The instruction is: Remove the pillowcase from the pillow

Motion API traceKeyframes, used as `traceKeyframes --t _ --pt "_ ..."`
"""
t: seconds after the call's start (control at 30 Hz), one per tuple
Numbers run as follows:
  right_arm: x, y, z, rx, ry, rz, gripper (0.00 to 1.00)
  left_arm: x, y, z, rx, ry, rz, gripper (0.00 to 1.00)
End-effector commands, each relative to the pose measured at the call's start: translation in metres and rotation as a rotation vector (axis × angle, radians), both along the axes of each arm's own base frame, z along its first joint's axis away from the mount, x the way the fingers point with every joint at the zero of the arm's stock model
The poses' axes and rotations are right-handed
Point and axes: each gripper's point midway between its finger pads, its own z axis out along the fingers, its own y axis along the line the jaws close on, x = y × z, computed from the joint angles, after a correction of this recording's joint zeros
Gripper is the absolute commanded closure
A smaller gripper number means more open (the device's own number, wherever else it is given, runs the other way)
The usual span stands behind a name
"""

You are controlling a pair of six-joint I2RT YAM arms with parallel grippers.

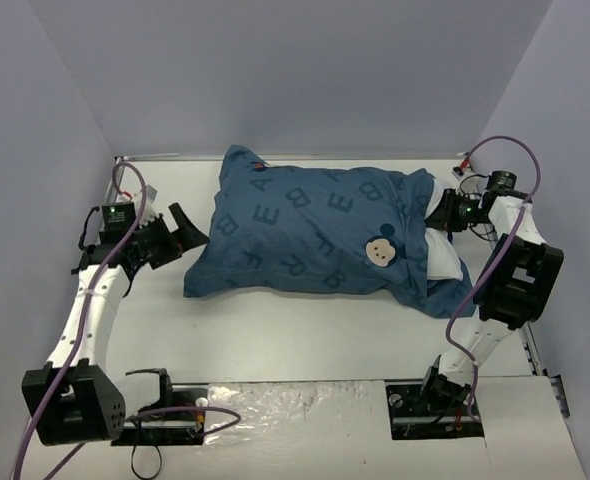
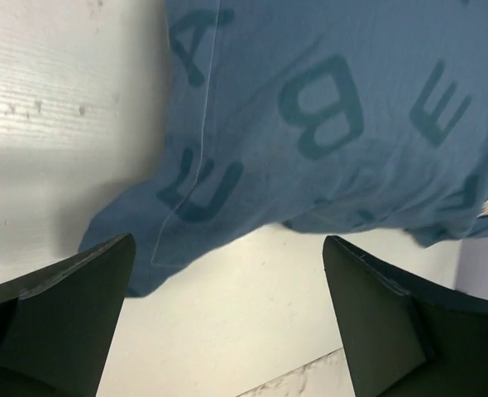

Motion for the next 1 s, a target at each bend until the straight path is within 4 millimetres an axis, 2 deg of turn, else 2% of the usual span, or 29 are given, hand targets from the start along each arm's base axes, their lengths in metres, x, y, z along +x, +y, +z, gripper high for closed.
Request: traceKeyframes --t 0.0,0.1,0.2,0.4,0.47,0.57,0.6,0.7,0.77,0.8,0.87,0.9,0.97 --pt "0.001 0.001 0.001 -0.03 -0.006 0.015 1.0 -0.026 -0.022 -0.018 0.13 0.036 -0.146 0.03" --pt "0.003 0.001 -0.001 -0.025 -0.002 0.017 1.0 -0.03 -0.015 -0.034 0.339 0.075 -0.141 0.03" --pt "0.003 0.003 -0.004 -0.019 0.005 0.02 1.0 -0.026 -0.021 -0.041 0.433 0.046 -0.171 0.04" --pt "0.001 0.008 -0.003 -0.02 0.001 0.036 1.0 0.007 0.006 -0.045 0.638 -0.002 -0.086 0.07" --pt "-0.001 0.008 -0.005 -0.019 0.008 0.036 1.0 0.017 0.006 -0.042 0.663 -0.038 -0.09 0.08" --pt "-0.003 0.008 -0.007 -0.02 0.01 0.038 1.0 0.028 -0.007 -0.046 0.647 -0.085 -0.155 0.08" --pt "-0.003 0.008 -0.007 -0.02 0.01 0.038 1.0 0.029 -0.022 -0.049 0.598 -0.101 -0.215 0.08" --pt "-0.004 0.01 -0.008 -0.015 0.013 0.039 1.0 0.028 -0.04 -0.064 0.563 -0.081 -0.317 0.13" --pt "-0.004 0.009 -0.007 -0.016 0.011 0.038 1.0 0.027 -0.049 -0.069 0.528 -0.077 -0.36 0.2" --pt "-0.004 0.009 -0.005 -0.019 0.008 0.037 1.0 0.026 -0.051 -0.07 0.521 -0.078 -0.371 0.33" --pt "-0.003 0.009 -0.004 -0.02 0.002 0.039 1.0 0.022 -0.054 -0.073 0.507 -0.065 -0.388 0.49" --pt "-0.003 0.009 -0.004 -0.019 0.003 0.038 1.0 0.022 -0.051 -0.074 0.511 -0.06 -0.385 0.64" --pt "-0.002 0.009 -0.001 -0.02 -0.004 0.037 1.0 0.021 -0.042 -0.072 0.534 -0.04 -0.355 0.84"
